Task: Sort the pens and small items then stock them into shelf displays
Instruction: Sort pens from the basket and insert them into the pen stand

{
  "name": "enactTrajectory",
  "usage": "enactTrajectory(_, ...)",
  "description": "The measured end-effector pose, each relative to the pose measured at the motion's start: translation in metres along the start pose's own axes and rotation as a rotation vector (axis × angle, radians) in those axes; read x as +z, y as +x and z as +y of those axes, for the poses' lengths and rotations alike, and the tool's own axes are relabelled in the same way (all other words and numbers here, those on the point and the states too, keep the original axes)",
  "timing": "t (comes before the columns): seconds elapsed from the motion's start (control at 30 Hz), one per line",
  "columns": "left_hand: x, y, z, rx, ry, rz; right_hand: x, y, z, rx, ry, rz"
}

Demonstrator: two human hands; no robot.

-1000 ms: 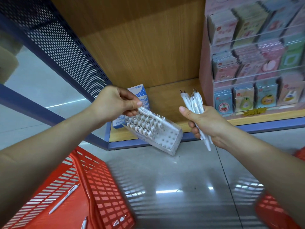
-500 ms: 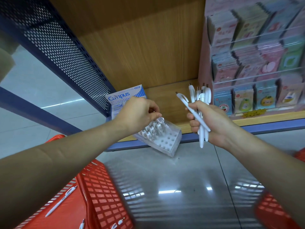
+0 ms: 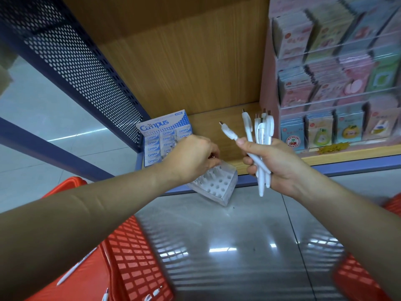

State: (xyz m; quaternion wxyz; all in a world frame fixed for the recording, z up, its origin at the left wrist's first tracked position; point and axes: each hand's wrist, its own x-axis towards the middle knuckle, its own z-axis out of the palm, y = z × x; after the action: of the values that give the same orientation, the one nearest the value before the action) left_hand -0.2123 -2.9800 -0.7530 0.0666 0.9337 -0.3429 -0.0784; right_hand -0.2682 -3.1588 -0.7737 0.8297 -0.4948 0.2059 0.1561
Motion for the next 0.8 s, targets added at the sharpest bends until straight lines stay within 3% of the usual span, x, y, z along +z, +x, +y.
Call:
enactTrajectory(0.67, 0.010, 0.012, 0.000, -0.156, -0.061, 0.006, 0.001, -0.002, -0.002, 0.019, -0.007, -0.005)
enactTrajectory(0.73, 0.005, 0.012, -0.001, -0.262, -0.198, -0.012, 0.001, -0.002, -0.002, 0.008, -0.031, -0.009)
enactTrajectory(0.8, -0.006, 0.008, -0.003, -0.407, -0.569, 0.010, 0.000, -0.002, -0.002, -0.005, -0.065, -0.014)
